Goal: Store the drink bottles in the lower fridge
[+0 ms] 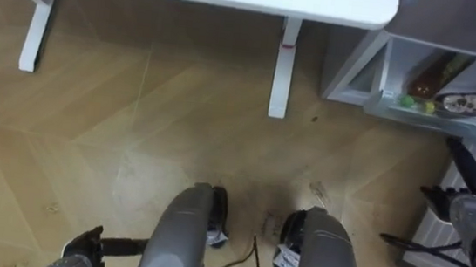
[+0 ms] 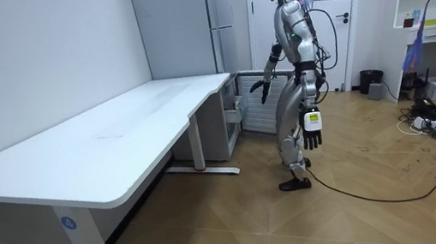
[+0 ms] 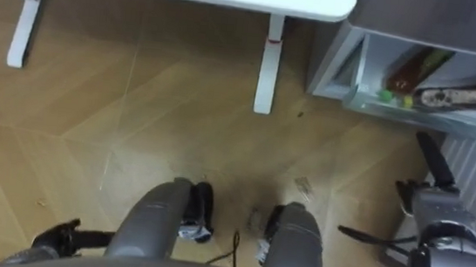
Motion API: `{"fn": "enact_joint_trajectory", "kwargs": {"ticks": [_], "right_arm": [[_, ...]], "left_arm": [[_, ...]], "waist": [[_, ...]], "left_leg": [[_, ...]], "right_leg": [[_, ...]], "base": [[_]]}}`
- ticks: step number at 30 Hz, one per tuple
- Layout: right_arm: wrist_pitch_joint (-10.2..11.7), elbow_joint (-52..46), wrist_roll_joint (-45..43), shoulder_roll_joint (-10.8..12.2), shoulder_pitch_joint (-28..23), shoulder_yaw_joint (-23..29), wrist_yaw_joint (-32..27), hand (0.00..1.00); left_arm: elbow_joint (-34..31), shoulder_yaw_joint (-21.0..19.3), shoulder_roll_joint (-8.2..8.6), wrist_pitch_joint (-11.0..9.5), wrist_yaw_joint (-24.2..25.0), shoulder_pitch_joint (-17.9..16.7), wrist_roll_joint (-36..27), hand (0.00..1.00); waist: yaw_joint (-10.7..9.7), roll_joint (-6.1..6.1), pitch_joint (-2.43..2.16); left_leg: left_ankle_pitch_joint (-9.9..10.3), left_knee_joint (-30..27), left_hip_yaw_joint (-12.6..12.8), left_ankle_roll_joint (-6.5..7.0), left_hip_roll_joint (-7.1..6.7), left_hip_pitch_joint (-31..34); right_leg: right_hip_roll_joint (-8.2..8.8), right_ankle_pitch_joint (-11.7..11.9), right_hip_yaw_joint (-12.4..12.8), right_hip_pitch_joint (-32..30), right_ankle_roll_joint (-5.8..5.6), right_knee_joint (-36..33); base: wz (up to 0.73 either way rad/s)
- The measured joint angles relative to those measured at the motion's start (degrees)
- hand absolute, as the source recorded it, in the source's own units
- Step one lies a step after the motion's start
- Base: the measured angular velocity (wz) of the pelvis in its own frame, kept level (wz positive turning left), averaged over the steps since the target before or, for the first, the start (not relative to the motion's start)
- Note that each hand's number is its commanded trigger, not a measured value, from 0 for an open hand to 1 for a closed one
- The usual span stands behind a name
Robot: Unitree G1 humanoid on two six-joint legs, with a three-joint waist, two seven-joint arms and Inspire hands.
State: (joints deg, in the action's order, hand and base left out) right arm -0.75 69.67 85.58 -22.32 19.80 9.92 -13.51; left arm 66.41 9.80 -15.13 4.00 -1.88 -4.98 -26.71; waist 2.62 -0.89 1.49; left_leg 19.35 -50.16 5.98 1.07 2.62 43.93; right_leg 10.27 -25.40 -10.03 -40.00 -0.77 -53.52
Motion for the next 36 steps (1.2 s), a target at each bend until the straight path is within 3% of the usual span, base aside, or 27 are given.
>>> {"fn": "enact_joint_trajectory", "kwargs": {"ticks": [5, 10, 12, 15, 24, 26, 36], "right_arm": [[0.8, -4.8, 2.8, -1.2, 3.1, 0.2, -0.1, 0.0], [1.4, -4.9, 4.1, -3.3, 7.2, -0.1, 1.9, 0.0], [2.3, -5.1, 5.0, -4.6, 8.7, -1.9, 4.5, 0.0], [2.4, -5.1, 6.6, -6.3, 10.3, -2.5, 8.2, 0.0], [4.0, -4.5, 7.7, -6.5, 10.3, -2.5, 12.1, 0.0], [4.3, -4.5, 7.6, -6.5, 10.3, -2.4, 12.4, 0.0], [5.2, -5.2, 6.5, -6.5, 10.6, -3.7, 13.3, 0.0]], "left_arm": [[-1.2, 0.5, -0.38, 0.7, -1.3, 0.0, 0.3, 0.0], [-2.2, 0.6, -0.49, 0.5, -1.4, 0.6, 0.9, 0.0], [-2.4, 0.7, -0.75, 0.6, -1.2, 1.3, 1.5, 0.0], [-3.0, 1.1, -1.17, 0.6, -0.3, 1.4, 1.5, 0.0], [-4.8, 1.2, -2.68, 1.9, 2.7, -0.3, 2.7, 0.0], [-4.6, 1.2, -2.9, 1.8, 2.8, -0.6, 2.7, 0.0], [-6.2, 1.1, -4.83, 0.1, 6.1, -6.2, 2.9, 0.0]], "waist": [[-1.2, 0.16, 0.06], [-1.2, 0.47, 0.17], [-1.0, 1.16, 0.48], [-1.0, 1.49, 0.57], [-0.5, 1.56, 0.56], [-0.6, 1.57, 0.56], [-0.5, 1.79, 0.65]], "left_leg": [[3.1, -11.8, 0.1, 0.2, -0.17, 9.7], [6.9, -22.7, -0.8, -0.14, 0.72, 16.5], [8.8, -27.3, -0.9, -0.18, 0.88, 19.2], [9.8, -31.4, -1.0, 0.16, 0.78, 22.9], [10.6, -35.2, -1.0, 0.82, 0.67, 26.9], [10.6, -35.2, -1.0, 0.82, 0.61, 27.3], [11.0, -35.3, 0.1, 1.54, 0.62, 27.4]], "right_leg": [[2.86, -5.2, 1.2, -9.8, 1.09, -13.9], [3.27, -8.9, 2.0, -15.9, 1.84, -24.0], [3.57, -10.8, 2.6, -18.6, 1.94, -28.7], [3.79, -12.0, 3.4, -22.1, 1.55, -32.8], [4.85, -12.9, 4.0, -25.9, 1.2, -36.4], [5.61, -12.9, 3.8, -26.2, 1.32, -36.5], [5.56, -12.4, 5.1, -27.3, 0.49, -36.6]], "base": [[0.14], [0.0], [-0.02], [0.03], [0.01], [0.0], [-0.04]]}}
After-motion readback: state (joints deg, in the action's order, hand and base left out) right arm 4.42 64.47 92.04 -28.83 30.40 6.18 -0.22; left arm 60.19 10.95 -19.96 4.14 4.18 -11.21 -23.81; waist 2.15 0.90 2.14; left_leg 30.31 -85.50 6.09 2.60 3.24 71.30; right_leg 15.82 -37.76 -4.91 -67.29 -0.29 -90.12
